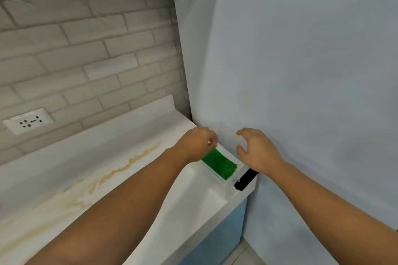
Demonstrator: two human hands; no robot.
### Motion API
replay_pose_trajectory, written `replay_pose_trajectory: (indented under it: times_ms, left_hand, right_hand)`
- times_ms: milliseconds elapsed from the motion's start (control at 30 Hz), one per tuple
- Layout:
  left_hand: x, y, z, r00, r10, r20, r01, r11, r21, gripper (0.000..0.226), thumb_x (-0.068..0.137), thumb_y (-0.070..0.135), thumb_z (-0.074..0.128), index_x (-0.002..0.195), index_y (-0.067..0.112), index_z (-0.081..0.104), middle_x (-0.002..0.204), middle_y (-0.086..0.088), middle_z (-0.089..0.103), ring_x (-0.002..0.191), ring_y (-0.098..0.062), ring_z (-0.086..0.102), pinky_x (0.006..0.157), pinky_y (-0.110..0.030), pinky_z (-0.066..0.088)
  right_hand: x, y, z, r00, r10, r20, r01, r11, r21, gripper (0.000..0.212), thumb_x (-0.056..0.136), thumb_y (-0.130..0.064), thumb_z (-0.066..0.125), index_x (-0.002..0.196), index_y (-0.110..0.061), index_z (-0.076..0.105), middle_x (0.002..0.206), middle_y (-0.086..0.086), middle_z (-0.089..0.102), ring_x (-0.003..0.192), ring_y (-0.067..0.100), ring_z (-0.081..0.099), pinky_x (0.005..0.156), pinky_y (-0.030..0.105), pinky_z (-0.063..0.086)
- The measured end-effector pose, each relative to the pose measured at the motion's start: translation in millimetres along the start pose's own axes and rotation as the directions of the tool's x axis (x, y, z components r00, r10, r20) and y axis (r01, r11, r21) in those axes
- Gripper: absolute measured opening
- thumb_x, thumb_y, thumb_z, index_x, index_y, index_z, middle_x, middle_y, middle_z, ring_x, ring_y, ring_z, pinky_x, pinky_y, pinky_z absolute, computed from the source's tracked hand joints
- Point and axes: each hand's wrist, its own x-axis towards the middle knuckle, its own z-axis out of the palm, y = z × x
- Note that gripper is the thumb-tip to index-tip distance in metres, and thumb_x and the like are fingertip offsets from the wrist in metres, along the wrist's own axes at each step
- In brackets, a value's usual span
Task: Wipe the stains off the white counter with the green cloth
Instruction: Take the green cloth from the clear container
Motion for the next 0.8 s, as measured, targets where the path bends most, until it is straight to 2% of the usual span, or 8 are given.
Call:
replay_pose_trajectory:
  times_ms: [100, 267, 367, 533, 667, 800]
  left_hand:
    - [21, -3, 17, 0.982, -0.01, 0.186, -0.004, 0.997, 0.076, 0.026, 0.093, 0.029, 0.063, 0.117, 0.023, 0.068, 0.118, 0.002, 0.062, 0.105, -0.016, 0.054, 0.086, -0.029, 0.046]
    - [44, -14, 44, 0.91, -0.004, 0.415, -0.082, 0.978, 0.19, 0.041, 0.088, 0.024, 0.07, 0.128, 0.026, 0.061, 0.13, 0.002, 0.057, 0.113, -0.019, 0.056, 0.091, -0.027, 0.045]
    - [64, -27, 60, 0.864, 0.019, 0.503, -0.165, 0.955, 0.248, 0.053, 0.083, 0.024, 0.075, 0.132, 0.029, 0.057, 0.133, 0.002, 0.056, 0.117, -0.021, 0.055, 0.097, -0.034, 0.047]
    - [88, -33, 80, 0.739, 0.11, 0.664, -0.404, 0.862, 0.306, 0.071, 0.071, 0.029, 0.084, 0.133, 0.027, 0.051, 0.128, -0.001, 0.054, 0.116, -0.025, 0.053, 0.093, -0.04, 0.049]
    - [95, -39, 95, 0.668, 0.094, 0.738, -0.493, 0.799, 0.344, 0.089, 0.068, 0.037, 0.085, 0.143, 0.026, 0.04, 0.135, -0.003, 0.052, 0.119, -0.028, 0.052, 0.099, -0.044, 0.044]
    - [96, -46, 106, 0.688, 0.138, 0.712, -0.522, 0.776, 0.355, 0.091, 0.068, 0.036, 0.084, 0.145, 0.026, 0.036, 0.137, -0.004, 0.048, 0.123, -0.027, 0.047, 0.11, -0.046, 0.032]
  right_hand:
    - [6, 10, 6, 0.998, 0.032, 0.045, -0.031, 1.0, -0.003, 0.057, 0.093, -0.03, 0.057, 0.146, -0.013, 0.042, 0.148, 0.007, 0.045, 0.134, 0.025, 0.04, 0.11, 0.04, 0.037]
    - [4, 14, 17, 0.99, 0.068, 0.127, -0.069, 0.998, 0.001, 0.062, 0.095, -0.03, 0.055, 0.151, -0.013, 0.033, 0.152, 0.006, 0.04, 0.136, 0.025, 0.037, 0.112, 0.036, 0.033]
    - [5, 20, 26, 0.984, 0.126, 0.125, -0.133, 0.99, 0.044, 0.065, 0.097, -0.029, 0.053, 0.154, -0.012, 0.026, 0.155, 0.007, 0.035, 0.139, 0.023, 0.035, 0.115, 0.035, 0.031]
    - [5, 23, 38, 0.969, 0.224, 0.107, -0.231, 0.971, 0.06, 0.063, 0.098, -0.023, 0.051, 0.153, -0.009, 0.025, 0.154, 0.01, 0.036, 0.138, 0.025, 0.035, 0.115, 0.035, 0.029]
    - [2, 25, 40, 0.963, 0.249, 0.107, -0.259, 0.961, 0.098, 0.066, 0.096, -0.024, 0.055, 0.153, -0.007, 0.026, 0.155, 0.011, 0.033, 0.142, 0.027, 0.03, 0.118, 0.034, 0.024]
    - [4, 25, 40, 0.962, 0.254, 0.103, -0.264, 0.959, 0.1, 0.066, 0.095, -0.024, 0.056, 0.152, -0.007, 0.028, 0.154, 0.011, 0.035, 0.141, 0.027, 0.031, 0.116, 0.031, 0.022]
